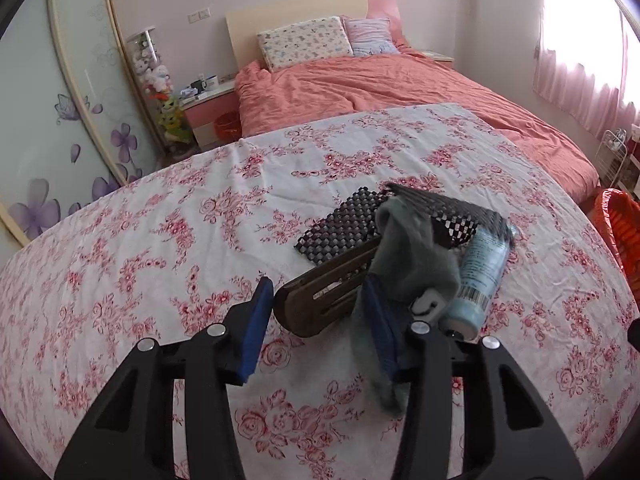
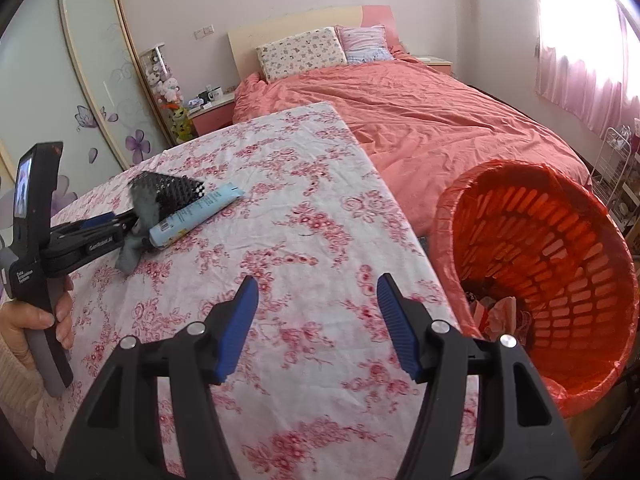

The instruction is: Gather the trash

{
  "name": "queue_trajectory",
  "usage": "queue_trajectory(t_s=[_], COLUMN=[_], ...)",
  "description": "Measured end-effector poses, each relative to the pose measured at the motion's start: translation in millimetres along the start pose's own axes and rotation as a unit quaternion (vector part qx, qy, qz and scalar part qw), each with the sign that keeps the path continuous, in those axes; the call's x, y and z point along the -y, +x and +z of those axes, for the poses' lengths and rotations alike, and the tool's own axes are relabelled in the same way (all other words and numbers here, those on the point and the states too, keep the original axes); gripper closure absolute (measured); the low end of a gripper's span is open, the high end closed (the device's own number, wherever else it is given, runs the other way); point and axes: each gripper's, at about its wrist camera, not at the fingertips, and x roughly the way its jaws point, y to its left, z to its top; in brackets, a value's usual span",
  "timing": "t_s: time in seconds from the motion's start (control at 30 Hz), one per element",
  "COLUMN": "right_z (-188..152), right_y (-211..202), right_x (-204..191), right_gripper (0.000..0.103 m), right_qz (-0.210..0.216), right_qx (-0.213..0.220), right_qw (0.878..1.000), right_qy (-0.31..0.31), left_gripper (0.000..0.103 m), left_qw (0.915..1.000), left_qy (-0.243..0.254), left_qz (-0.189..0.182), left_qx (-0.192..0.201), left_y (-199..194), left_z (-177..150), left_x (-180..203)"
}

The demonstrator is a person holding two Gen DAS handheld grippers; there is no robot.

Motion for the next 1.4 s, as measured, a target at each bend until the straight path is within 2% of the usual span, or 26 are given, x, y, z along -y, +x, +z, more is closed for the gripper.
queue_trajectory(t_s=[0.03,0.13,0.27,0.4,0.43,0.47,0.53,0.63,0.77,0.9,0.97,1.03,1.17,1.2,1.4], right_z=[-0.1,-0.7,-2.2,-3.7,-3.9,-4.0,-3.6,-2.1,-0.3,0.7,0.7,0.9,0.7,1.4,14.4], right_y=[1.5,5.6,11.6,14.5,14.7,14.8,15.3,15.5,16.3,20.6,22.5,25.0,29.2,30.7,39.1], right_x=[-4.1,-15.4,-31.8,-47.7,-49.9,-51.9,-53.3,-51.8,-47.7,-45.6,-46.4,-48.3,-55.9,-58.7,-83.8], right_gripper=[0.042,0.042,0.042,0.042,0.042,0.042,0.042,0.042,0.042,0.042,0.042,0.042,0.042,0.042,0.042], right_qz=[0.001,0.006,0.016,0.026,0.027,0.027,0.027,0.025,0.024,0.026,0.028,0.029,0.032,0.032,0.047], right_qx=[-0.001,-0.006,-0.012,-0.016,-0.016,-0.017,-0.018,-0.018,-0.018,-0.023,-0.026,-0.028,-0.030,-0.031,-0.022], right_qw=[1.000,1.000,1.000,0.999,0.999,0.999,0.999,0.999,0.999,0.999,0.999,0.999,0.999,0.999,0.998], right_qy=[-0.004,-0.012,-0.021,-0.030,-0.033,-0.035,-0.038,-0.036,-0.029,-0.019,-0.016,-0.015,-0.021,-0.023,-0.024], left_gripper=[0.073,0.084,0.086,0.086,0.082,0.070,0.053,0.049,0.049,0.049,0.053,0.064,0.076,0.077,0.075], left_qw=[1.0000,0.9996,0.9989,0.9972,0.9971,0.9972,0.9976,0.9988,0.9999,0.9997,0.9996,0.9990,0.9965,0.9956,0.9928], left_qy=[-0.005,-0.023,-0.045,-0.070,-0.071,-0.069,-0.064,-0.042,-0.013,-0.009,-0.015,-0.022,-0.062,-0.071,-0.113], left_qz=[0.000,-0.013,-0.009,-0.023,-0.025,-0.026,-0.026,-0.024,-0.002,0.014,0.019,0.035,0.044,0.047,0.011], left_qx=[-0.001,-0.002,-0.007,-0.012,-0.010,-0.010,-0.001,0.003,-0.006,-0.017,-0.017,-0.017,-0.034,-0.041,-0.039], left_y=[-1.2,-8.0,-15.8,-19.3,-19.4,-18.7,-19.0,-14.7,-1.6,11.2,12.3,9.4,1.8,1.2,-9.4], left_z=[0.0,-5.6,-16.2,-15.3,-15.0,-13.8,-11.5,-8.0,-3.8,1.3,0.6,-1.8,-13.0,-16.8,-37.1], left_x=[-2.6,-15.3,-36.5,-46.8,-47.6,-46.4,-40.5,-28.2,-14.5,-12.3,-14.2,-18.7,-47.6,-54.4,-88.5])
